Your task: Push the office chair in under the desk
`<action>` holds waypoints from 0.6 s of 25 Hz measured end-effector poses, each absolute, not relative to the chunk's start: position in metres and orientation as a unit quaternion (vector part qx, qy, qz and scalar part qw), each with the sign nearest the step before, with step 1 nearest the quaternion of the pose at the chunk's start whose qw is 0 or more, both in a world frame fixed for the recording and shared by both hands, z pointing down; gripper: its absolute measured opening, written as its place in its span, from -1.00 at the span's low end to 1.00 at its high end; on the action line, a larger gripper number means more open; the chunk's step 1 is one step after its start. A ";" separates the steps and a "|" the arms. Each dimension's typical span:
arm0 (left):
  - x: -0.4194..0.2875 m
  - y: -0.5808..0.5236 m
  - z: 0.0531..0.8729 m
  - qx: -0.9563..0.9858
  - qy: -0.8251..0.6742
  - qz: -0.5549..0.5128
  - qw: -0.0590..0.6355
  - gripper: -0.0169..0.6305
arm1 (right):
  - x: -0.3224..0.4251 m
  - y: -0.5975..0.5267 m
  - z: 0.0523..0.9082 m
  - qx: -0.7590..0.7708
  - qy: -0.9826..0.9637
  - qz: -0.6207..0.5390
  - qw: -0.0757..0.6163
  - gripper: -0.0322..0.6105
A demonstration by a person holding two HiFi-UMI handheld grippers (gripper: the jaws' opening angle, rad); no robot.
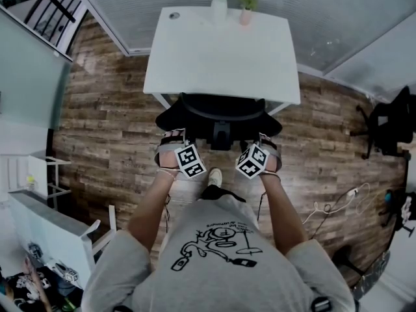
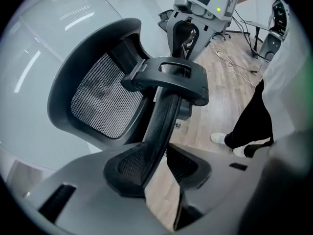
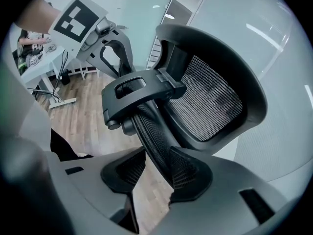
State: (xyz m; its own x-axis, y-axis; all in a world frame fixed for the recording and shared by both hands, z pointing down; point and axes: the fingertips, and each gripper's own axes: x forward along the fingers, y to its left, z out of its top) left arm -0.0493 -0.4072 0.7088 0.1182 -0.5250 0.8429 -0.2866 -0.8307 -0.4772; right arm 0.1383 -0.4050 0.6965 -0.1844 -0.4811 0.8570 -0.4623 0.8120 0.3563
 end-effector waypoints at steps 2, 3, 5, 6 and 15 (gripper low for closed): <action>-0.049 -0.409 0.709 -0.740 0.275 -0.606 0.098 -0.55 | 0.138 -0.407 0.697 0.306 -0.770 -0.010 0.560 -0.39; -0.049 -0.411 0.709 -0.740 0.276 -0.606 0.098 -0.55 | 0.139 -0.409 0.696 0.307 -0.770 -0.010 0.559 -0.39; -0.050 -0.414 0.709 -0.740 0.278 -0.605 0.097 -0.55 | 0.138 -0.412 0.696 0.307 -0.770 -0.011 0.559 -0.39; -0.051 -0.416 0.709 -0.740 0.278 -0.605 0.096 -0.55 | 0.137 -0.413 0.696 0.307 -0.770 -0.011 0.559 -0.39; -0.055 -0.431 0.709 -0.735 0.286 -0.608 0.094 -0.54 | 0.133 -0.427 0.696 0.307 -0.772 -0.013 0.556 -0.39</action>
State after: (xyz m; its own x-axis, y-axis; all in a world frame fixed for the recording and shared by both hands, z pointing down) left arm -0.0547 -0.4310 0.7088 0.0980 -0.5349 0.8392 -0.3057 -0.8187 -0.4862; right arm 0.1335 -0.4271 0.6960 -0.1935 -0.4887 0.8507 -0.4592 0.8114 0.3616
